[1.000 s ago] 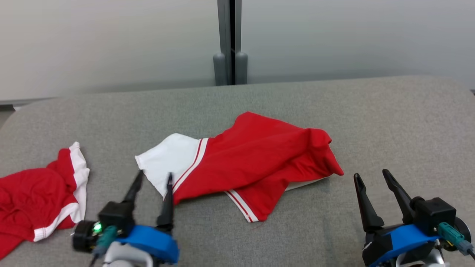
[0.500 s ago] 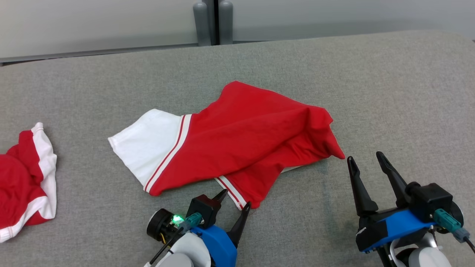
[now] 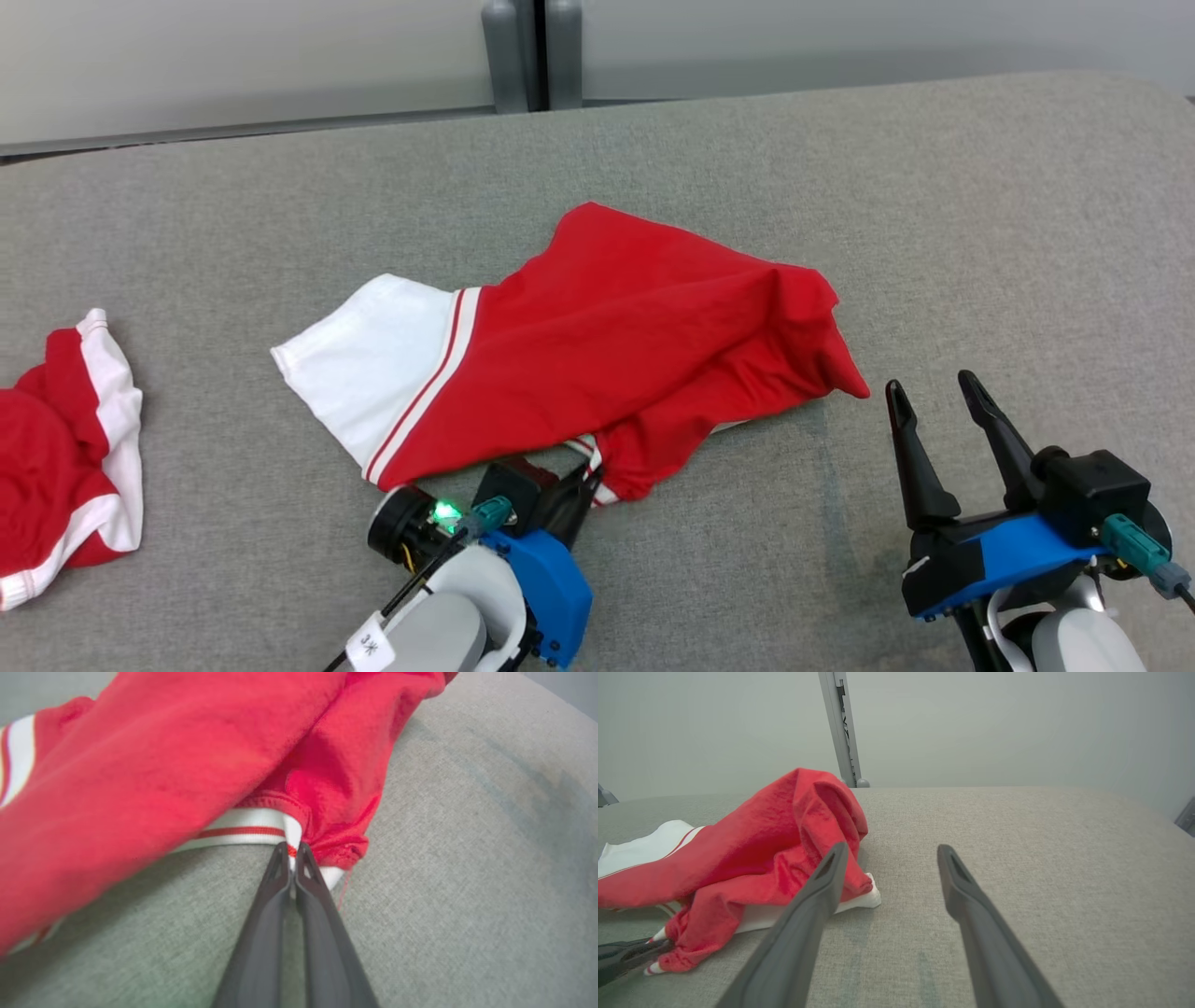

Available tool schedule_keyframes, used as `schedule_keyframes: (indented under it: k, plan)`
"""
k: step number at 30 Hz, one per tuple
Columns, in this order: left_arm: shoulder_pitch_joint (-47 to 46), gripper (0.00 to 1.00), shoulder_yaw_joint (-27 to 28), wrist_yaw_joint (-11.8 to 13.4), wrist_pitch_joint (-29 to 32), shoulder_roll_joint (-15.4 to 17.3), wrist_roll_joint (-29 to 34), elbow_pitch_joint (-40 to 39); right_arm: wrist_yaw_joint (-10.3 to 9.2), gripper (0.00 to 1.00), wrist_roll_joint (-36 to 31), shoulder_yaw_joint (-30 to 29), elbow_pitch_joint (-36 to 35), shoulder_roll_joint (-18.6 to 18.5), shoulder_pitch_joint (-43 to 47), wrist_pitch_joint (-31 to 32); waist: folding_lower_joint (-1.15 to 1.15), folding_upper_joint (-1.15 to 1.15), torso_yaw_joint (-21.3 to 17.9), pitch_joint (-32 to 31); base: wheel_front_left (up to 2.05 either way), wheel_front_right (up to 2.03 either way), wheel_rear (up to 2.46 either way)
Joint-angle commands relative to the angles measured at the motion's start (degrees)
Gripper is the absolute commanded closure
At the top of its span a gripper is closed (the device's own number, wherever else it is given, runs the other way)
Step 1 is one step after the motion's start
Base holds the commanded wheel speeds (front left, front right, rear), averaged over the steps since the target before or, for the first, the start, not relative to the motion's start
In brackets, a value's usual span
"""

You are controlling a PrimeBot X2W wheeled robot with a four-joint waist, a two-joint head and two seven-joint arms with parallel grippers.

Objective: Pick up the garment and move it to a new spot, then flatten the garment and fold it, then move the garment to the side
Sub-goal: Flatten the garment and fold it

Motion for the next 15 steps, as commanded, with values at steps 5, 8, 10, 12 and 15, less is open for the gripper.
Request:
schedule_keyframes:
  k: [5, 8, 10, 12, 15]
  plan:
    - [-1.18, 1.00, 0.48, 1.20, -3.21, 1.15, 1.15, -7.27, 0.01, 0.00, 0.78, -1.01, 0.69, -0.03, 0.74, -0.70, 0.00, -0.01, 0.88, -2.17, 0.00, 0.00, 0.00]
    - [-0.71, 1.00, 0.82, 2.14, -2.86, 2.33, 1.48, -13.97, 0.01, 0.00, 1.28, -1.12, 1.07, -0.01, 1.02, -0.75, 0.00, -0.01, 1.25, -3.50, 0.00, 0.00, 0.00]
    - [0.14, 1.00, 1.06, 2.66, -1.34, 3.38, 1.27, -18.65, 0.01, 0.00, 1.48, -1.16, 1.19, -0.03, 1.34, -0.88, 0.00, -0.01, 1.41, -4.34, 0.00, 0.00, 0.00]
    - [0.56, 1.00, 1.49, 3.34, 0.15, 4.40, 1.10, -23.69, 0.01, 0.00, 1.63, -1.29, 1.32, -0.02, 1.72, -0.87, 0.00, -0.01, 1.60, -5.00, 0.00, 0.00, 0.00]
    - [1.53, 1.00, 2.37, 4.59, 2.82, 6.38, 0.79, -31.25, 0.01, 0.00, 1.94, -1.54, 1.46, -0.02, 2.02, -1.08, 0.00, -0.01, 1.85, -5.82, 0.00, 0.00, 0.00]
